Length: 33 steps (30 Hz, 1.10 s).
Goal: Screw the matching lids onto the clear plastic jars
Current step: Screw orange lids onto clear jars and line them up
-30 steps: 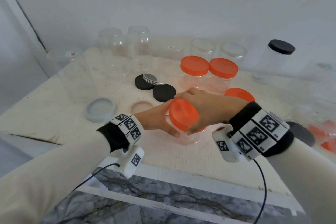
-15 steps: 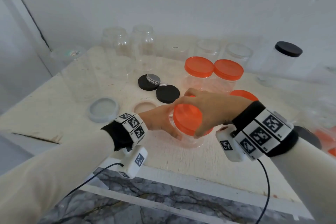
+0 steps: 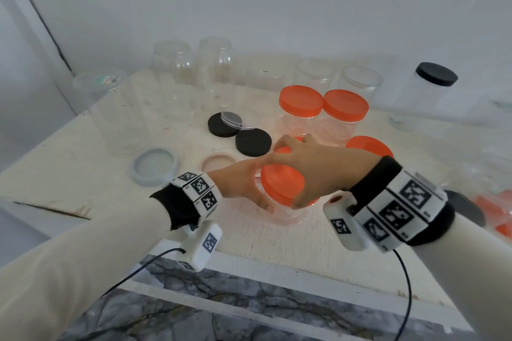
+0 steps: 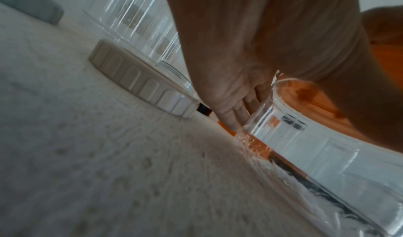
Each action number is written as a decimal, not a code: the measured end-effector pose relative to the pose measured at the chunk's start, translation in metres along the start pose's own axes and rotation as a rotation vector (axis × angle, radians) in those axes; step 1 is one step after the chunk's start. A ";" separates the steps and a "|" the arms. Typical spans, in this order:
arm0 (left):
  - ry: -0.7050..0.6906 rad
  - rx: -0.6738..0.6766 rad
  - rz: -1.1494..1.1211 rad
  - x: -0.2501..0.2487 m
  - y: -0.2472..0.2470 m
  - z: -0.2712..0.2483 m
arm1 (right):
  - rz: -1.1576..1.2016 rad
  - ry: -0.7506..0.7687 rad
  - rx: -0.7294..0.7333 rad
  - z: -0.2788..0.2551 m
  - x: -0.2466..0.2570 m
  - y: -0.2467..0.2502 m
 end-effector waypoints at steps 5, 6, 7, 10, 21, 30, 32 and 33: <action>0.012 -0.003 -0.027 0.001 0.000 0.000 | -0.093 -0.217 -0.093 0.003 -0.004 -0.003; 0.007 -0.003 -0.026 -0.001 0.000 0.000 | -0.057 -0.185 -0.082 0.001 -0.004 -0.003; 0.006 -0.003 -0.020 -0.001 0.000 0.000 | -0.012 -0.126 -0.050 0.000 -0.004 -0.002; -0.004 -0.005 -0.001 -0.002 0.000 -0.001 | 0.080 0.065 0.095 -0.004 0.000 -0.001; 0.010 -0.009 0.032 -0.001 -0.001 -0.001 | 0.078 -0.004 0.012 -0.003 0.002 -0.002; 0.021 -0.011 0.031 0.004 0.000 0.000 | -0.096 -0.235 -0.139 0.001 0.003 -0.002; 0.010 -0.013 0.019 0.003 0.001 0.000 | -0.009 -0.168 -0.061 -0.001 0.000 0.000; 0.004 -0.011 0.012 0.002 0.001 0.000 | 0.024 -0.104 0.009 -0.002 -0.001 0.000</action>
Point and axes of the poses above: each hand's wrist, its own z-axis towards the middle knuckle, its own y-axis out of the back of the hand, x = y × z, the point moved 5 cm from there along z, towards the middle knuckle, and after that the axes turned 1 degree about x, right-handed, at the moved point
